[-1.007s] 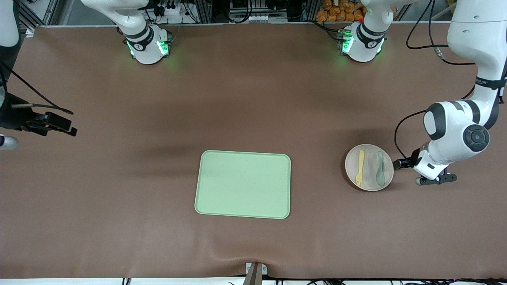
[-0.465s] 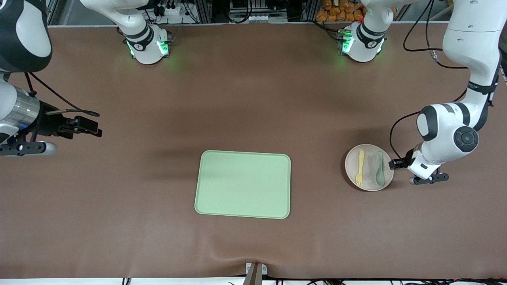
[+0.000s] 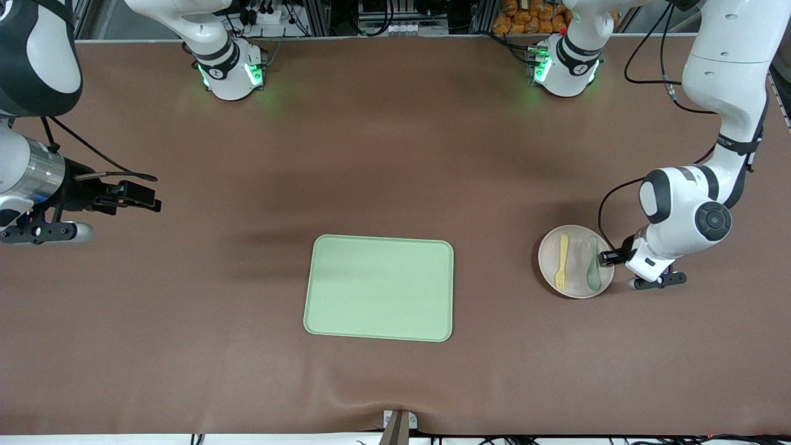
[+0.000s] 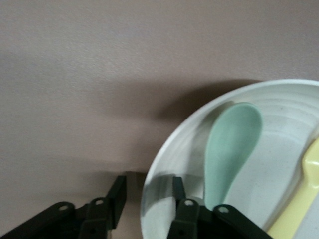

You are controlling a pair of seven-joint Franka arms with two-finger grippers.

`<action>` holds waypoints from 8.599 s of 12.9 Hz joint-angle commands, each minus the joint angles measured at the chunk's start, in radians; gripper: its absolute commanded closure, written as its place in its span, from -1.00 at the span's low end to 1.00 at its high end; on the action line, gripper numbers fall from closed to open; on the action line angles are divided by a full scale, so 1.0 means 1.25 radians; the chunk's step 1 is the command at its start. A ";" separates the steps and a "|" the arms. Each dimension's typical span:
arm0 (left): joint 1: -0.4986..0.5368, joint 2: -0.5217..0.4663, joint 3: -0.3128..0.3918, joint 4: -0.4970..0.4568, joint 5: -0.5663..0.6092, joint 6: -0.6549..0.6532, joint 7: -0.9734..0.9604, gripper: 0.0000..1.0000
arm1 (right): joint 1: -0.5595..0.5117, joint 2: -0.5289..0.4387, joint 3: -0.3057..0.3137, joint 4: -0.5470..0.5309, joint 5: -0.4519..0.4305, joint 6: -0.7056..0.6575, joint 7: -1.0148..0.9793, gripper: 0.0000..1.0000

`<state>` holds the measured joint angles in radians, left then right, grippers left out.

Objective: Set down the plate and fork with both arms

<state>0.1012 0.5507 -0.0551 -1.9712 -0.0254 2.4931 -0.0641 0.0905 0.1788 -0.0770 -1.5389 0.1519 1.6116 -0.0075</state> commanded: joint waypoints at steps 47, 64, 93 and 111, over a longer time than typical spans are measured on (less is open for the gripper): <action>-0.159 -0.143 -0.160 0.444 0.014 -0.497 -0.354 -1.00 | 0.367 0.473 0.008 0.134 0.059 0.568 0.054 -1.00; 0.160 -0.373 -0.162 0.450 0.090 -0.814 -0.070 -1.00 | 0.487 0.626 0.004 0.213 0.049 0.799 0.112 -1.00; -0.144 -0.389 0.070 0.432 -0.002 -0.772 -0.047 -1.00 | 0.492 0.650 0.003 0.181 -0.066 0.798 0.162 1.00; -0.141 -0.372 0.070 0.431 -0.001 -0.760 -0.049 -1.00 | 0.382 0.469 0.006 0.104 -0.047 0.594 0.330 1.00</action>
<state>-0.0768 0.0906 0.0342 -1.4303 -0.0438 1.5393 -0.1229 0.6160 0.8235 -0.0854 -1.3106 0.0934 2.3570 0.3746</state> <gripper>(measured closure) 0.000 0.846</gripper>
